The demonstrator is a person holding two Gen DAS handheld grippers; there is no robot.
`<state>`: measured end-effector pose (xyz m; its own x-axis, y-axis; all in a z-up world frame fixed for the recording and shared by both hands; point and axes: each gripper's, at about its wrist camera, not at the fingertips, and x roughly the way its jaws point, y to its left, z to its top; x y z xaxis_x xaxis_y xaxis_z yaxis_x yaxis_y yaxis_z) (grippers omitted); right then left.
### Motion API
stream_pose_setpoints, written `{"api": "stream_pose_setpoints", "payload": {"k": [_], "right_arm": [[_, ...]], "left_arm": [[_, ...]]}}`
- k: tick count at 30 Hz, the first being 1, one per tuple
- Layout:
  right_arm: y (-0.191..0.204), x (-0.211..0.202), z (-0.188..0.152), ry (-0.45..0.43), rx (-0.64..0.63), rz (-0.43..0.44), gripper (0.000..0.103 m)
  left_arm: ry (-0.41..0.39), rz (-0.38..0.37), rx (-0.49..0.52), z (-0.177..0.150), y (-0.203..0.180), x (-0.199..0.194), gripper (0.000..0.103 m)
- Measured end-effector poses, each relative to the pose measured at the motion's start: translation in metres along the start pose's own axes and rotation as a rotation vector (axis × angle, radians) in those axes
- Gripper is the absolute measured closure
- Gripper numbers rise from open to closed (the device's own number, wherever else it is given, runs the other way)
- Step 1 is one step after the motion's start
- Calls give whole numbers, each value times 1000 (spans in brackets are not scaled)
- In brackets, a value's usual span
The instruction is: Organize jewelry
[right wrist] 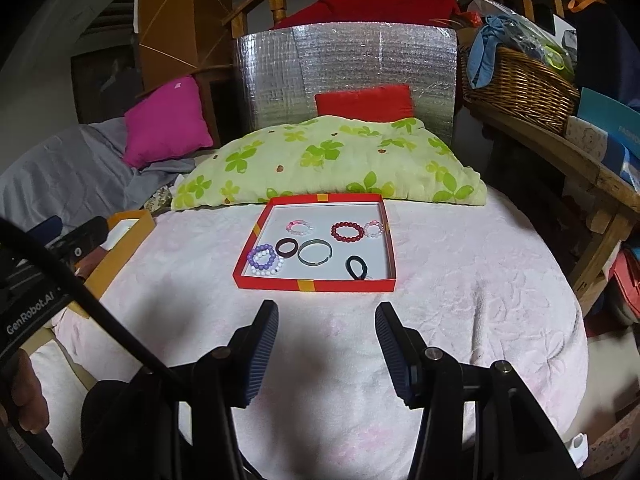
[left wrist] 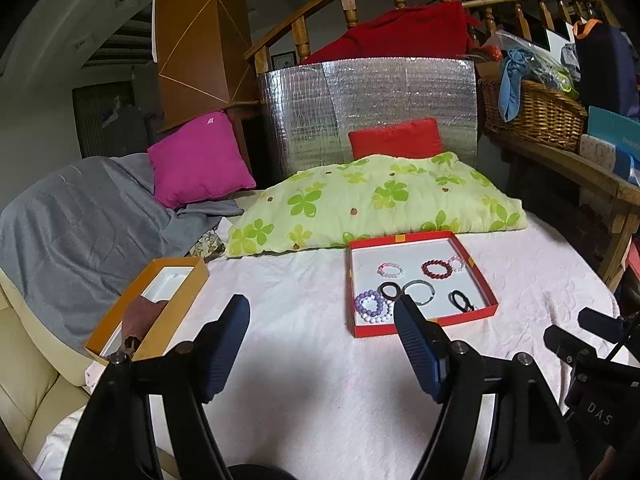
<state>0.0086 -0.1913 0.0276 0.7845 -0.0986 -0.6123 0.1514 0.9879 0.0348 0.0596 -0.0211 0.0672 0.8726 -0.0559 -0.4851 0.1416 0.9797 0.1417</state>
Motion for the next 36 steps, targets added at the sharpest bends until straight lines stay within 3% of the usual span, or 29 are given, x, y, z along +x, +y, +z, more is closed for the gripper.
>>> {"api": "stream_pose_setpoints", "payload": {"k": [6, 9, 15, 36], "right_arm": [[-6, 1, -1, 0, 8, -5, 48], [-9, 0, -1, -4, 13, -9, 48], [-13, -2, 0, -10, 21, -11, 48], [-10, -12, 1, -31, 12, -13, 48]], "left_arm": [[8, 25, 9, -2, -4, 0, 28], [-1, 31, 5, -2, -5, -3, 20], [-21, 41, 3, 1, -4, -10, 18], [-9, -21, 4, -3, -1, -19, 16]]}}
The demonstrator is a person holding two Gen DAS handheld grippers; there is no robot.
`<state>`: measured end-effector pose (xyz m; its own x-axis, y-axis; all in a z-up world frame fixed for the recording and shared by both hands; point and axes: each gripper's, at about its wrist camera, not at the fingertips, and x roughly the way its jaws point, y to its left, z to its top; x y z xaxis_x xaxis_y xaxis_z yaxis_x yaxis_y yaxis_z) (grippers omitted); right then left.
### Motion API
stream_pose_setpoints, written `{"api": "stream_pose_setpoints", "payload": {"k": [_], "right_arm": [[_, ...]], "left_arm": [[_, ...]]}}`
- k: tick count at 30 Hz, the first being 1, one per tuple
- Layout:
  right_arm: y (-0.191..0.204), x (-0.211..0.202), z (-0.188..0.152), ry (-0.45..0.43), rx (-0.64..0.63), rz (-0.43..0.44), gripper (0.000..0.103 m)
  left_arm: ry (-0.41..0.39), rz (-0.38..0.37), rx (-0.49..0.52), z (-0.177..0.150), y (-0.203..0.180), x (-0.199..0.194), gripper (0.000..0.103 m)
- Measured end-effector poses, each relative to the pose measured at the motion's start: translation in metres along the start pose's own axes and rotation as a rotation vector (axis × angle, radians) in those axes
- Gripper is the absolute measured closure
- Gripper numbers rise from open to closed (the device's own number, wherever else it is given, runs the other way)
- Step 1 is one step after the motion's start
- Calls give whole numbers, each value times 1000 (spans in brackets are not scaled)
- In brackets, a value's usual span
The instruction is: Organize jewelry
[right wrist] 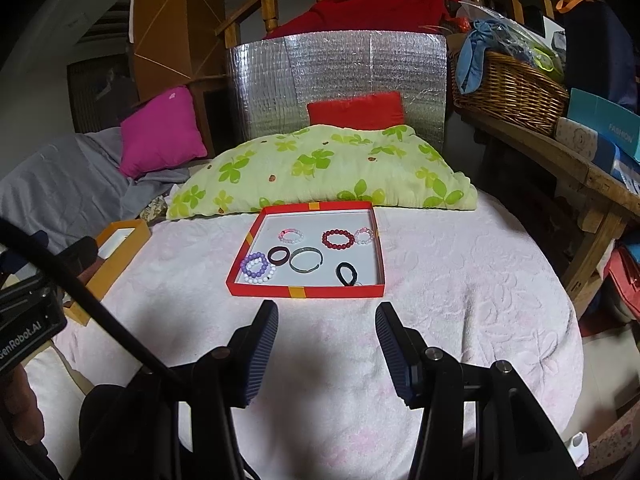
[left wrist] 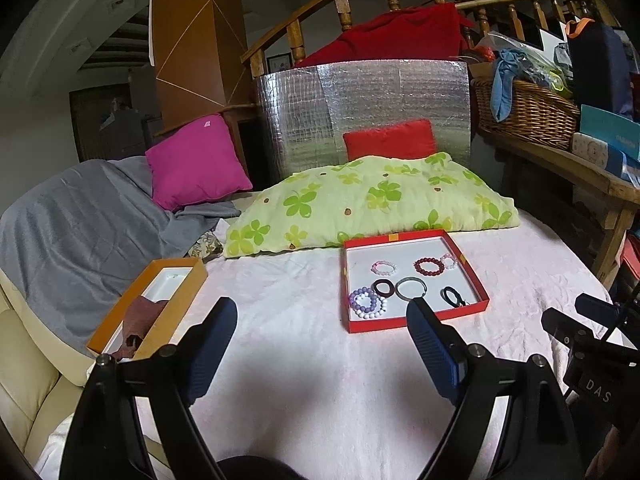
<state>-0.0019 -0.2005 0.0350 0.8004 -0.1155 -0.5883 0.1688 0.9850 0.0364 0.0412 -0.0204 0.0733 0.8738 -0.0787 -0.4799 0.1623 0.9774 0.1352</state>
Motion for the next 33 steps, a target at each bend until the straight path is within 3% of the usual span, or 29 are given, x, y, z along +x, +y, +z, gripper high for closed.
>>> {"api": "stream_pose_setpoints", "payload": {"k": [15, 23, 33], "right_arm": [[-4, 20, 10, 12, -11, 58, 45], [-8, 10, 10, -8, -21, 86, 45], [-3, -11, 9, -22, -68, 28, 45]], "left_arm": [[16, 84, -23, 12, 2, 8, 16], [40, 48, -36, 14, -5, 1, 16], [21, 8, -81, 15, 3, -7, 16]]}}
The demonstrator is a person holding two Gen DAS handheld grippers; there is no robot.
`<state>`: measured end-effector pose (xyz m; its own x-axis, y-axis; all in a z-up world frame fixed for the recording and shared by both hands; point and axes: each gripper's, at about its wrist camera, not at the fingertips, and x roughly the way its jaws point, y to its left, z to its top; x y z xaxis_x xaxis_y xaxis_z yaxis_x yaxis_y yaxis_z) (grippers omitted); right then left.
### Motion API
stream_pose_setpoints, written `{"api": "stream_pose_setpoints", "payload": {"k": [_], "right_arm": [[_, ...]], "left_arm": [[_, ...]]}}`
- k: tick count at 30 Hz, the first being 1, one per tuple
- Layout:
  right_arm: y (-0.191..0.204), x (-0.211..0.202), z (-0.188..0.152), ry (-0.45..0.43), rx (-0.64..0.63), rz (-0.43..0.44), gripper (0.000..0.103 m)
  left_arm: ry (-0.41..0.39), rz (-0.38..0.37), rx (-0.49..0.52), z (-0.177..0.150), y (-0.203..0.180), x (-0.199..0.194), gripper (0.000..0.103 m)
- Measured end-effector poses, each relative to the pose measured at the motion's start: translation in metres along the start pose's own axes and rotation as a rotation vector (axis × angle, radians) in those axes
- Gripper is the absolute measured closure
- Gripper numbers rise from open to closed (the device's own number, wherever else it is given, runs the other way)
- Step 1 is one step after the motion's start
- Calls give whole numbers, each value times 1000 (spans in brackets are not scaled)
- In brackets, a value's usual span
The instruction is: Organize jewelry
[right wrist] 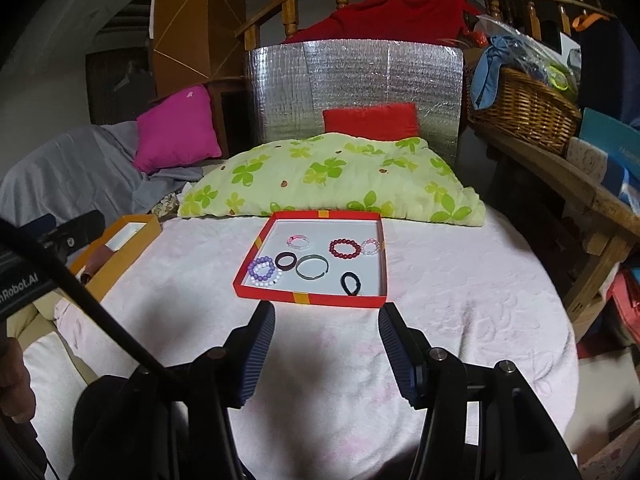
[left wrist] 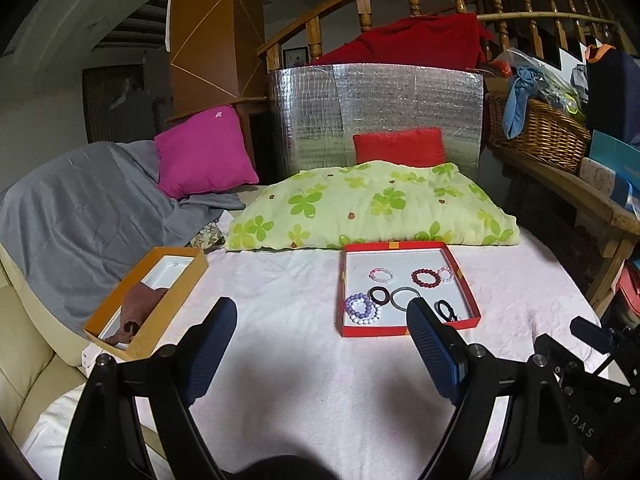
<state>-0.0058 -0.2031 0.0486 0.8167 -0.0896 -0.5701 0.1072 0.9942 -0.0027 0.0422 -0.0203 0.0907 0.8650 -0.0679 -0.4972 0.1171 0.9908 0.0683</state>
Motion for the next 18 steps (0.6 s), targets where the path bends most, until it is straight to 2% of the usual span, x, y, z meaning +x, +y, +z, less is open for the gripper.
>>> {"api": "stream_pose_setpoints", "payload": {"k": [8, 18], "right_arm": [[13, 11, 3, 14, -26, -5, 45], [33, 31, -3, 29, -19, 34, 45]], "left_arm": [[-16, 21, -20, 0, 12, 10, 16], [-4, 50, -15, -10, 25, 19, 16]]}}
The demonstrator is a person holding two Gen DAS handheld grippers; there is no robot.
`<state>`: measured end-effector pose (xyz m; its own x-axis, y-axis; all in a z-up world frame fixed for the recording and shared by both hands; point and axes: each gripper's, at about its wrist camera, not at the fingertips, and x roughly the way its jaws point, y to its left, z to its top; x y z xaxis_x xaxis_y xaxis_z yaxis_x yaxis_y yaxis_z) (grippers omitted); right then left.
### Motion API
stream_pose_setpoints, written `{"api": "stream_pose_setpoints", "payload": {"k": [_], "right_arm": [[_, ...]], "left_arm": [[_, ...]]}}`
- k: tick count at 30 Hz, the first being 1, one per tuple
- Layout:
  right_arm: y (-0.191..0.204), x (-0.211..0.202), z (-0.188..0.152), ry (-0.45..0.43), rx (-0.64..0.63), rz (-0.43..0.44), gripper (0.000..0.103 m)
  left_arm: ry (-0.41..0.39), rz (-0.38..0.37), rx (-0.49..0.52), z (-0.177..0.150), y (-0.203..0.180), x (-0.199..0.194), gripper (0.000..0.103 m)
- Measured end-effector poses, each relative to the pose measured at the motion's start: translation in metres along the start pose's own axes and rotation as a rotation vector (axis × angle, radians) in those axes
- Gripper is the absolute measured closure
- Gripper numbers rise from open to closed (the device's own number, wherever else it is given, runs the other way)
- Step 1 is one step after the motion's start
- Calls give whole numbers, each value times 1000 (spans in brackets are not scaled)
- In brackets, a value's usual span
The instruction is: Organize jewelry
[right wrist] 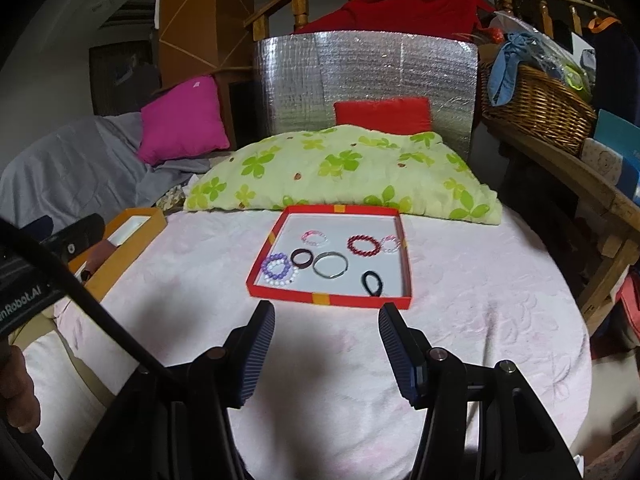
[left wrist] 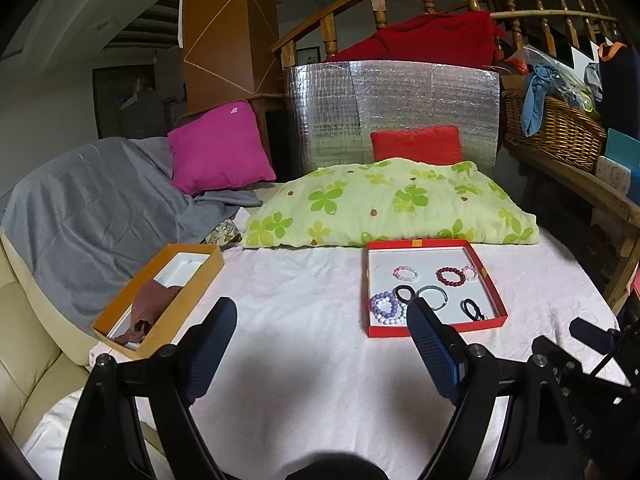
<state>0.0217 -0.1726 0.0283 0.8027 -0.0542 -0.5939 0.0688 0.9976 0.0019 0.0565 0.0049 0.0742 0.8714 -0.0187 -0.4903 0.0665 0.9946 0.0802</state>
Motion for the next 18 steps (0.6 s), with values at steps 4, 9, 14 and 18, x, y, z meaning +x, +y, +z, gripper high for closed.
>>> {"api": "stream_pose_setpoints", "payload": {"k": [4, 9, 14, 18], "right_arm": [[5, -5, -7, -9, -9, 6, 45], [6, -13, -8, -26, -18, 5, 45], [3, -17, -6, -41, -11, 2, 45], [-1, -15, -8, -34, -2, 3, 45]], "left_arm": [[-7, 4, -12, -5, 6, -7, 16], [-10, 2, -15, -6, 10, -12, 16], [-18, -3, -11, -4, 8, -13, 16], [-15, -13, 0, -4, 3, -12, 16]]}}
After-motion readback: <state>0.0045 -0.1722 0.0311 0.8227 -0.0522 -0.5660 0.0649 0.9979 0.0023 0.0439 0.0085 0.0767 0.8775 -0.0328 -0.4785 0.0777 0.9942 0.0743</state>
